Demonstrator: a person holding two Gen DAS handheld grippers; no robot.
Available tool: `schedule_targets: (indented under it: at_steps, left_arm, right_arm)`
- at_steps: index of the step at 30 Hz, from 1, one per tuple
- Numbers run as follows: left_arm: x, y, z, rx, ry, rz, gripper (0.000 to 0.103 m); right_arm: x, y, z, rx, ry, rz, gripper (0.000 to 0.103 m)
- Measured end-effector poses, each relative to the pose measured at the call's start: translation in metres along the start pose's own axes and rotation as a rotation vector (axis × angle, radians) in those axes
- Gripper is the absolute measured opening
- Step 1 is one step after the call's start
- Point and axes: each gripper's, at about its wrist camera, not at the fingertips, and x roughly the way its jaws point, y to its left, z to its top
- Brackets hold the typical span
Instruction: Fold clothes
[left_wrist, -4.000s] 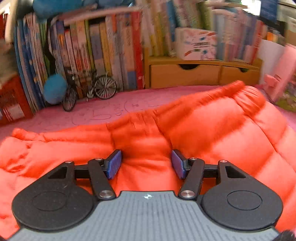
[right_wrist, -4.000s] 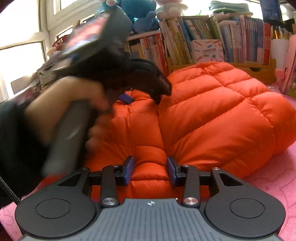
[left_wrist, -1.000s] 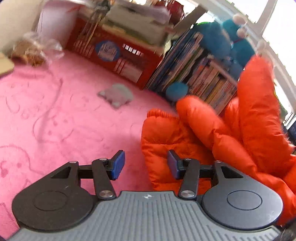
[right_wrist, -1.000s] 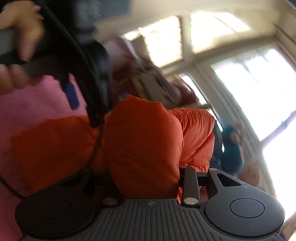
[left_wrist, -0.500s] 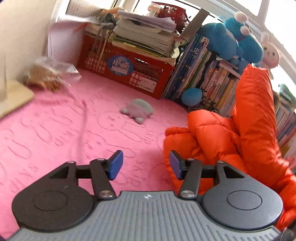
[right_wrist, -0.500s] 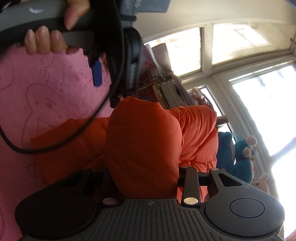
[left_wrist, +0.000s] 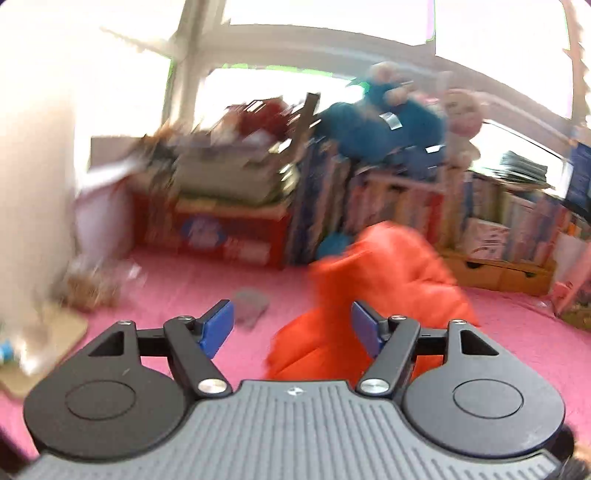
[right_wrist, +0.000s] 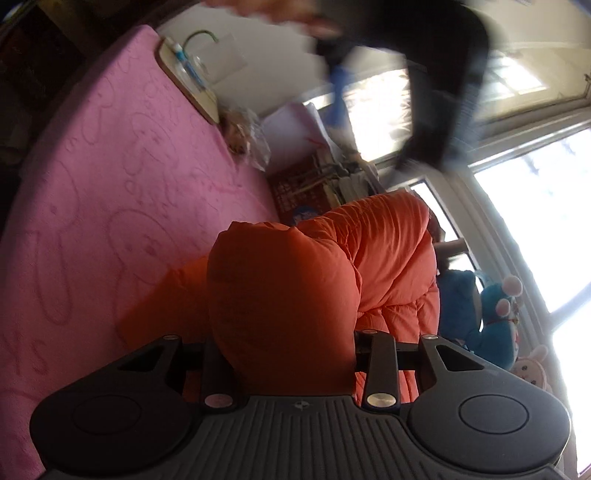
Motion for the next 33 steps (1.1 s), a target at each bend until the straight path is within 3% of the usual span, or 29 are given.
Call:
schedule_targets:
  at_steps: [2,4,6,8,10,14,18,20,22,24,25,27,29,33]
  left_arm:
    - [0.014,-0.021,-0.003,0.078,-0.015,0.064,0.073]
    - [0.038,-0.025,-0.010,0.070,0.024,0.116,0.073]
    - [0.062,-0.020,-0.020,0.019,0.079,0.146,0.073]
    - [0.077,-0.007,-0.033,-0.070,0.141,0.126,0.073]
    - [0.082,0.000,-0.045,-0.089,0.162,0.128,0.073]
    - [0.085,-0.004,-0.060,-0.031,0.147,0.161,0.074]
    - [0.088,-0.012,-0.066,-0.009,0.142,0.168,0.074]
    - [0.092,-0.012,-0.068,-0.019,0.152,0.169,0.074]
    - [0.095,-0.012,-0.070,-0.027,0.161,0.171,0.075]
    - [0.098,-0.010,-0.072,-0.033,0.173,0.175,0.079]
    - [0.101,-0.008,-0.072,-0.042,0.183,0.174,0.080]
    - [0.106,-0.003,-0.071,-0.060,0.202,0.171,0.082]
    - [0.116,-0.002,-0.068,-0.083,0.229,0.149,0.082]
    - [0.141,-0.020,-0.056,-0.056,0.251,0.106,0.082]
  right_arm:
    - [0.001,0.005,0.003,-0.013,-0.003,-0.004,0.039]
    - [0.000,0.010,0.002,-0.015,-0.005,-0.018,0.041]
    - [-0.003,0.009,-0.003,0.005,0.000,-0.044,0.051]
    - [-0.010,0.003,-0.014,0.049,0.010,-0.068,0.072]
    - [-0.023,-0.007,-0.031,0.124,0.036,-0.072,0.078]
    - [-0.043,-0.036,-0.077,0.368,0.136,-0.072,0.080]
    - [-0.047,-0.076,-0.123,0.753,0.181,-0.069,0.080]
    - [-0.035,-0.087,-0.136,0.923,0.209,0.005,0.075]
    - [-0.016,-0.086,-0.140,0.993,0.235,0.057,0.071]
    - [0.005,-0.082,-0.139,1.053,0.277,0.122,0.058]
    - [0.013,-0.084,-0.141,1.109,0.290,0.162,0.044]
    - [0.025,-0.092,-0.148,1.268,0.290,0.194,0.031]
    - [0.024,-0.093,-0.157,1.370,0.297,0.140,0.021]
    - [0.008,-0.092,-0.169,1.504,0.312,-0.045,0.017]
